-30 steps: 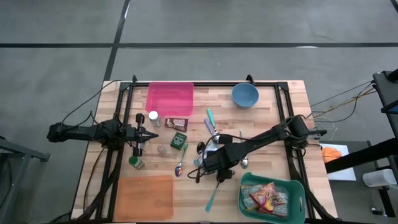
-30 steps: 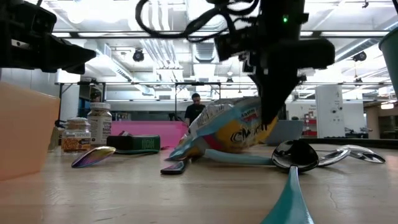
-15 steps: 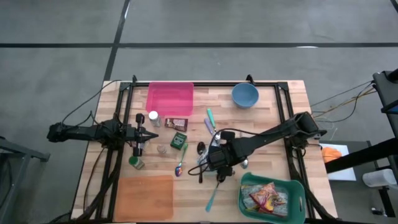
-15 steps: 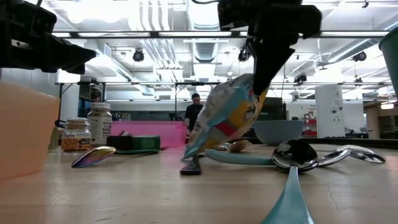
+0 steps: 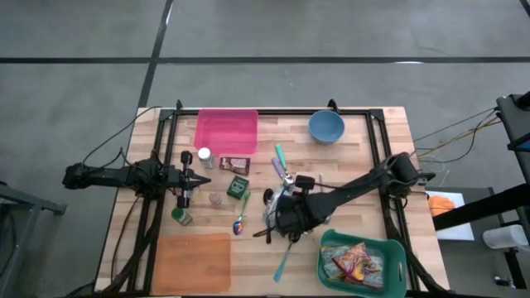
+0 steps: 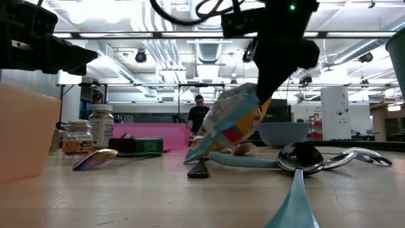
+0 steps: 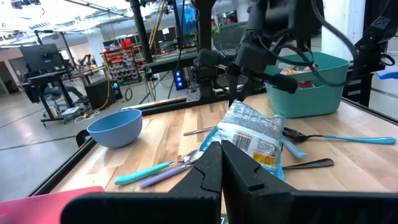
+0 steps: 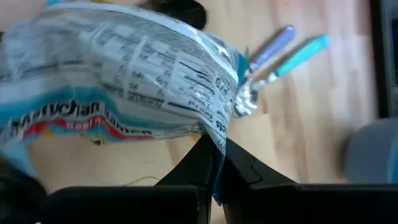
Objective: Pick & Place Food Item
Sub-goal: Put the blue noodle pack into the green bin
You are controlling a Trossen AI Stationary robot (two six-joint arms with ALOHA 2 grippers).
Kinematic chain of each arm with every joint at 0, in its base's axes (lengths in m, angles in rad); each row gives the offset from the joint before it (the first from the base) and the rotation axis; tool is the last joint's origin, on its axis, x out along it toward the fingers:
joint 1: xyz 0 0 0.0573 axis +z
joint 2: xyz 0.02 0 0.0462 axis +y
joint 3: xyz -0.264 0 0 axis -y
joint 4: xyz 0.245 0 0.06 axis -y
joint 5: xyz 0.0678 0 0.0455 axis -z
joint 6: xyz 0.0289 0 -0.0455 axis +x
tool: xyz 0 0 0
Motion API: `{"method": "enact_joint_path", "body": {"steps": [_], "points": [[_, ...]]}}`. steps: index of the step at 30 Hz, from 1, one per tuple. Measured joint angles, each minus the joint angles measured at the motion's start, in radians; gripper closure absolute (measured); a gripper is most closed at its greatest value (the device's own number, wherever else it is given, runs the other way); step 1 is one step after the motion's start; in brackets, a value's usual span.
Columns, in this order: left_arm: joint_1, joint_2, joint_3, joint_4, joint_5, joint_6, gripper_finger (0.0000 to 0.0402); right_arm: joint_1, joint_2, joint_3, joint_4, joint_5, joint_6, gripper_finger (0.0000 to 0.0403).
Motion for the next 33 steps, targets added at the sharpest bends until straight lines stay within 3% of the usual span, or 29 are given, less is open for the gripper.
{"method": "enact_joint_path", "body": {"steps": [8,33], "points": [[0.000,0.000,0.000,0.000,0.000,0.000,0.0401,0.020,0.007,-0.001,-0.053,0.070,0.100,0.0391],[0.000,0.000,0.000,0.000,0.000,0.000,0.0401,0.067,0.016,0.002,-0.188,0.228,0.203,0.0391]]}}
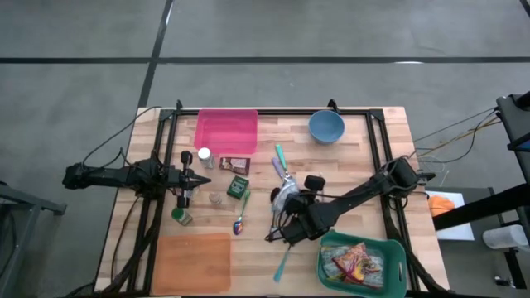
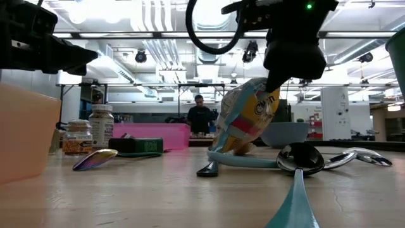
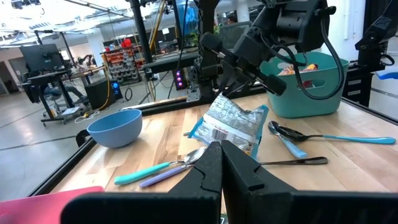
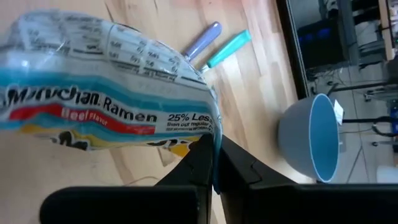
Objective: Pick & Place Food Item
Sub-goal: Put the blue noodle pack into the green bin
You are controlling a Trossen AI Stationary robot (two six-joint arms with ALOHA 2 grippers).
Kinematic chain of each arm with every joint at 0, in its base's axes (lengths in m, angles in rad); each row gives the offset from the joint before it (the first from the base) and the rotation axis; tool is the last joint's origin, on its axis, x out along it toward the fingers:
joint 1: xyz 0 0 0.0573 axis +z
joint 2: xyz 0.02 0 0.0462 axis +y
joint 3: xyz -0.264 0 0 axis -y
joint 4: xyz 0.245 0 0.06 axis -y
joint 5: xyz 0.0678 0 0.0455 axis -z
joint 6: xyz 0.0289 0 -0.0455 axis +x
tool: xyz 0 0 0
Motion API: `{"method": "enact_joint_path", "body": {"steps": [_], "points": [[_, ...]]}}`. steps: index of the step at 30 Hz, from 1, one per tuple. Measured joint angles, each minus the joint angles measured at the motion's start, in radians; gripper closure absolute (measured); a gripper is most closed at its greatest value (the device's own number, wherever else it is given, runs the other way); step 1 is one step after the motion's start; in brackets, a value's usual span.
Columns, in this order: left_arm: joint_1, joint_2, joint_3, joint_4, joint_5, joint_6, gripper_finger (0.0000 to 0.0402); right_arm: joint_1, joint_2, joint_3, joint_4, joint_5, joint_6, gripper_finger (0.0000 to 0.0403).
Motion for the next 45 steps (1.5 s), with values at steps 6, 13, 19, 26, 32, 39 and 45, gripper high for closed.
{"method": "enact_joint_path", "body": {"steps": [6,13,19,26,32,39,45], "points": [[0.000,0.000,0.000,0.000,0.000,0.000,0.0401,0.015,-0.002,0.000,-0.023,0.039,0.011,0.0391],[0.000,0.000,0.000,0.000,0.000,0.000,0.0401,0.019,-0.015,0.000,-0.050,0.049,0.013,0.0391],[0.000,0.000,0.000,0.000,0.000,0.000,0.0401,0.029,-0.018,0.029,-0.135,0.049,0.011,0.0391],[0.000,0.000,0.000,0.000,0.000,0.000,0.0401,0.037,-0.018,0.093,-0.219,0.092,0.012,0.0391],[0.000,0.000,0.000,0.000,0.000,0.000,0.0401,0.039,-0.018,0.126,-0.259,0.101,0.012,0.0391],[0.000,0.000,0.000,0.000,0.000,0.000,0.0401,0.039,-0.018,0.146,-0.283,0.116,-0.003,0.0391],[0.000,0.000,0.000,0.000,0.000,0.000,0.0401,0.042,-0.019,0.169,-0.283,0.128,-0.063,0.0391]]}}
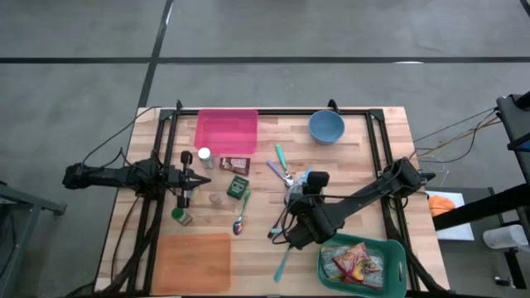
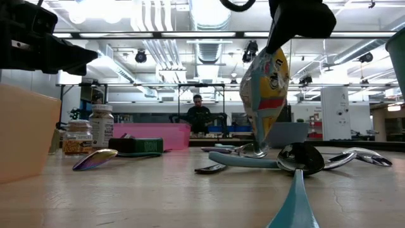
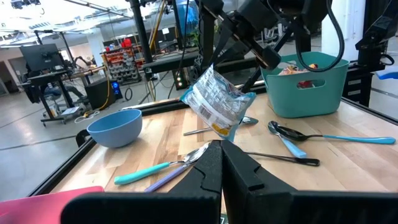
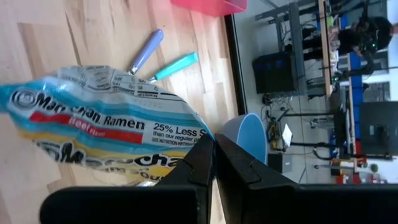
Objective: Pick & Place Food Item
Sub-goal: Put the blue noodle pack into the green bin
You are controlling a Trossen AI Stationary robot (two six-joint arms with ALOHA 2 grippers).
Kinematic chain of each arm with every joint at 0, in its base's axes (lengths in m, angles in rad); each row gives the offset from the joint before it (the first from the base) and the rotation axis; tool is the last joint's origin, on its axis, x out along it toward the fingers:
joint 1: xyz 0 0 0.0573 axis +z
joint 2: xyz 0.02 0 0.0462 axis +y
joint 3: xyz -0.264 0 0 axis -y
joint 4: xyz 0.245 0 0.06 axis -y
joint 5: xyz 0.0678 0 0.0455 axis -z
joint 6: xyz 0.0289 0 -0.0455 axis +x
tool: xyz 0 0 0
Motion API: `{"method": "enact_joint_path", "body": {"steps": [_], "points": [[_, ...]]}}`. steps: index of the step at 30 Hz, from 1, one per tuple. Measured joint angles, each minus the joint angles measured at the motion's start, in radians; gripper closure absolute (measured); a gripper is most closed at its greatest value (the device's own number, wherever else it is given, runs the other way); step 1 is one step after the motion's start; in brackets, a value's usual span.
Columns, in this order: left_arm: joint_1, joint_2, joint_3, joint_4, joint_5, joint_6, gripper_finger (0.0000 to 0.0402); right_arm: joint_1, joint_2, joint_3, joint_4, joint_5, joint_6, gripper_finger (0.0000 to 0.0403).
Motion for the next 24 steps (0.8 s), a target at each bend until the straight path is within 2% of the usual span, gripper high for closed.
{"method": "enact_joint_path", "body": {"steps": [13,24], "points": [[0.000,0.000,0.000,0.000,0.000,0.000,0.0401,0.030,-0.005,0.073,0.000,-0.001,-0.132,0.0391],[0.000,0.000,0.000,0.000,0.000,0.000,0.0401,0.086,-0.108,0.084,0.000,-0.002,-0.170,0.0391]]}}
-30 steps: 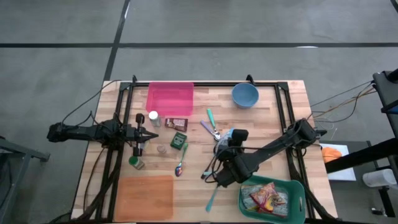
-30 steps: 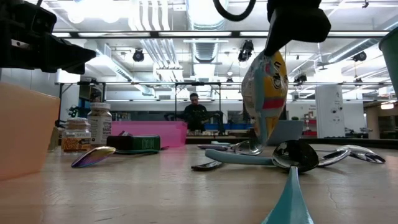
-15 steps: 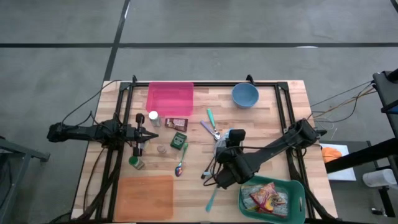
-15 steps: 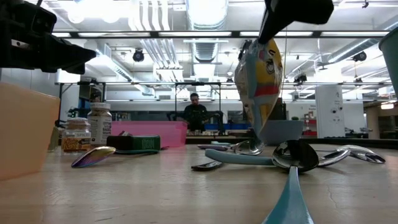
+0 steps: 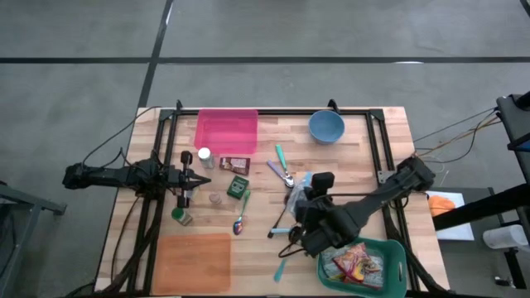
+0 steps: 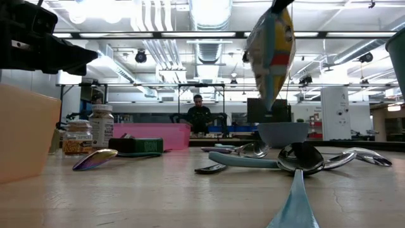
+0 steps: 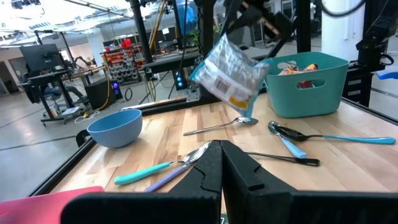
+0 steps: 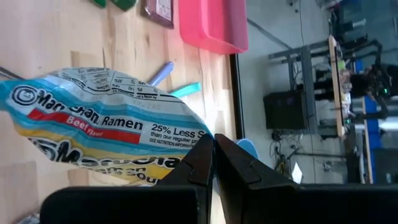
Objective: Pick & Place Food Item
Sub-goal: Put the blue noodle pack into the green bin
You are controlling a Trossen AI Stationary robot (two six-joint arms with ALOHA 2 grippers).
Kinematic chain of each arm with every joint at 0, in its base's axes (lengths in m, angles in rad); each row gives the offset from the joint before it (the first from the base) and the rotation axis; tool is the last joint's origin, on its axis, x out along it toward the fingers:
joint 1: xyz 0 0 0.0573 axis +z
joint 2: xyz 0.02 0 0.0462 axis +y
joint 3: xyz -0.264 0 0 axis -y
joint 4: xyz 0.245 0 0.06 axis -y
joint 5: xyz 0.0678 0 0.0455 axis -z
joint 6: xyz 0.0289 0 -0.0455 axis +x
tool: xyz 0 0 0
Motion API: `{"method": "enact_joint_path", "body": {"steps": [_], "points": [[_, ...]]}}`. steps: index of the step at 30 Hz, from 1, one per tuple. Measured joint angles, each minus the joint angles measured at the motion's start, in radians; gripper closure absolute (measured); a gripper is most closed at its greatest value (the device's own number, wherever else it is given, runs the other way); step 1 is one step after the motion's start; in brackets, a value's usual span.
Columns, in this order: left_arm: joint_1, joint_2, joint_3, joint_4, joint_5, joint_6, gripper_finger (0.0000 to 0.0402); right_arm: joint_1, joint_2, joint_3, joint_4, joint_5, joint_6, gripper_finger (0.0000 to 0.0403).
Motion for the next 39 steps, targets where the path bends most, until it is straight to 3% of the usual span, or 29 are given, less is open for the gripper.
{"method": "enact_joint_path", "body": {"steps": [18,29,39], "points": [[0.000,0.000,0.000,0.000,0.000,0.000,0.0401,0.165,-0.184,0.013,0.000,-0.031,-0.075,0.0391],[0.000,0.000,0.000,0.000,0.000,0.000,0.0401,0.361,-0.263,0.015,0.000,-0.038,-0.073,0.0391],[0.000,0.000,0.000,0.000,0.000,0.000,0.0401,0.507,-0.249,0.015,0.000,-0.089,0.179,0.0391]]}}
